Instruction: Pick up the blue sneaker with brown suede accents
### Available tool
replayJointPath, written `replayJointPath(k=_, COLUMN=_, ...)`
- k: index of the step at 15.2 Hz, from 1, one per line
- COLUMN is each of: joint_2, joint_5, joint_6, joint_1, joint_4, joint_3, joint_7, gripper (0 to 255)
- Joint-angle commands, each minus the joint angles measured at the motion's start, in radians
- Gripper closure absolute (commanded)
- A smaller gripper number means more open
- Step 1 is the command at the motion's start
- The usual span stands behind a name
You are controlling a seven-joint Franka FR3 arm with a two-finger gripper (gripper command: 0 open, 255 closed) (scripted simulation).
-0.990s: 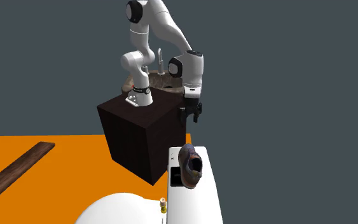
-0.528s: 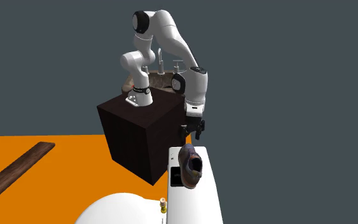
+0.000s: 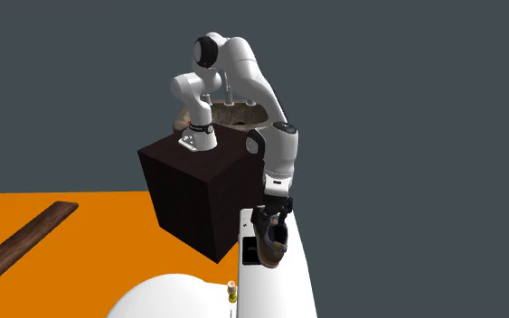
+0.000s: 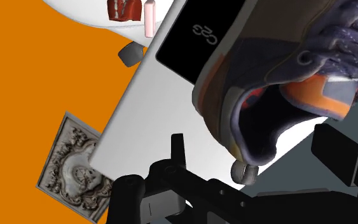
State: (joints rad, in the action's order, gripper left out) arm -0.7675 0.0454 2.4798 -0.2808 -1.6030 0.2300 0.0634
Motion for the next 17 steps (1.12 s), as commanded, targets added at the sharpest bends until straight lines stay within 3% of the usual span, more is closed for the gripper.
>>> replayJointPath(k=1, joint_2=-0.024, joint_5=-0.002, joint_6=0.013, joint_1=-0.003, joint_4=0.011, joint_3=-0.002, joint_7=-0.002, gripper=0)
replayJointPath(k=7, joint_2=-0.060, joint_5=-0.005, joint_6=0.039, joint_1=-0.007, joint_4=0.021, joint_3=-0.005, joint_7=-0.005, gripper=0)
replayJointPath(k=8, joint_2=-0.062, joint_5=-0.005, joint_6=0.039, joint_1=-0.007, joint_4=0.022, joint_3=-0.006, joint_7=-0.006, gripper=255)
replayJointPath(k=17, joint_2=-0.060, joint_5=-0.005, joint_6=0.039, joint_1=-0.007, joint_4=0.021, joint_3=-0.005, joint_7=-0.005, gripper=255)
